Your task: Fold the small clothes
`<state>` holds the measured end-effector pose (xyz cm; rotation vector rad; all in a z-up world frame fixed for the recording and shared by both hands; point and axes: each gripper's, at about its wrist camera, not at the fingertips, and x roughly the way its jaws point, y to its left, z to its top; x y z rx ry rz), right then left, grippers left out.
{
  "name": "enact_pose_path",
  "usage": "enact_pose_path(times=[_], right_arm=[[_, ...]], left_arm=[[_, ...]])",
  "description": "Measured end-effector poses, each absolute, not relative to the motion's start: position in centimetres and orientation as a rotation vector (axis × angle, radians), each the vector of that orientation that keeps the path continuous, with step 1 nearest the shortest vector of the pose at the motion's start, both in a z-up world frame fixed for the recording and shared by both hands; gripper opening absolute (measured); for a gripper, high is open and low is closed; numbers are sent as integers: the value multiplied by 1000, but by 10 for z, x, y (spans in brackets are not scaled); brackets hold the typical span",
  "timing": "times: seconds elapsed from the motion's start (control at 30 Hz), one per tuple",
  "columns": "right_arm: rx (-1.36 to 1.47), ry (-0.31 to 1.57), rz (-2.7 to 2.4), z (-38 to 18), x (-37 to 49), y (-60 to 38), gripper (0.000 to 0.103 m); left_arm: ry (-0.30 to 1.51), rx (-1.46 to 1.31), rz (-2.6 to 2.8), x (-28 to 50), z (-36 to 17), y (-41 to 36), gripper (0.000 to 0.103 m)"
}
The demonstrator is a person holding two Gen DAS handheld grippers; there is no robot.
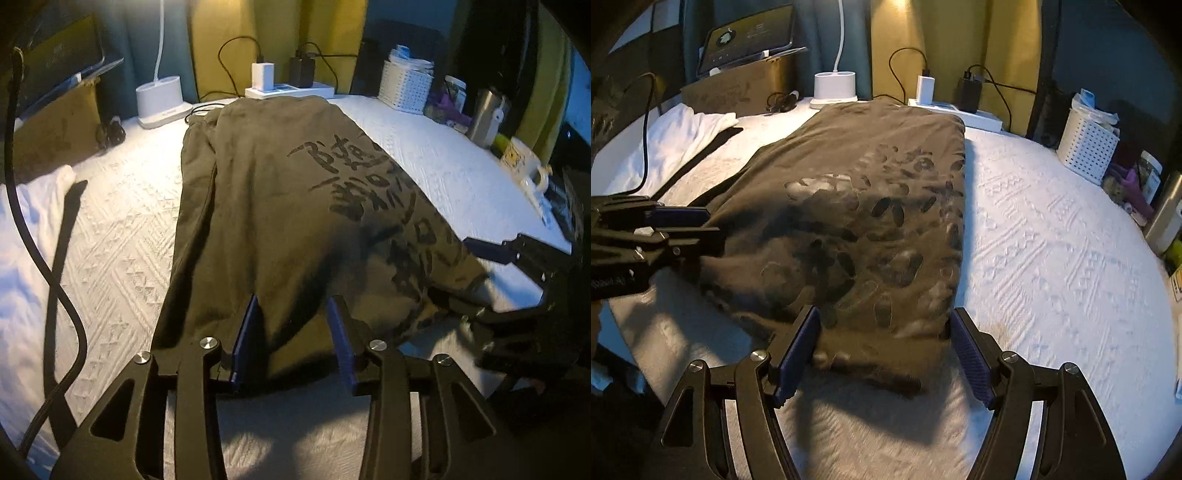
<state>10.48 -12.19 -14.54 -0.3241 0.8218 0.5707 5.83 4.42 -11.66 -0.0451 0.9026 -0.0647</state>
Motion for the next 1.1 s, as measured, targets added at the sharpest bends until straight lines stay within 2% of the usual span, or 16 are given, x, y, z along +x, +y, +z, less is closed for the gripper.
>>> enact_pose_path(times=[0.23, 0.4, 0.47, 0.6, 0.87, 1.1], right_arm=[[-324, 878, 629, -146, 99, -135, 73], [-289, 888, 629, -137, 110, -144, 74], [-271, 880, 614, -131, 119, -147, 74], [-248, 856, 591, -121, 140, -149, 74], [-237, 849, 570, -119, 186, -134, 74], [-264, 890, 542, -140, 221, -120, 74]], left_arm=[[932, -16, -85, 52, -107, 47, 45], [867, -46, -79, 65, -84, 55, 46], [853, -45, -79, 76, -79, 56, 55], [847, -39, -86, 102, -75, 55, 56], [927, -3, -93, 150, -95, 37, 56], [973, 11, 2, 168, -117, 59, 56]])
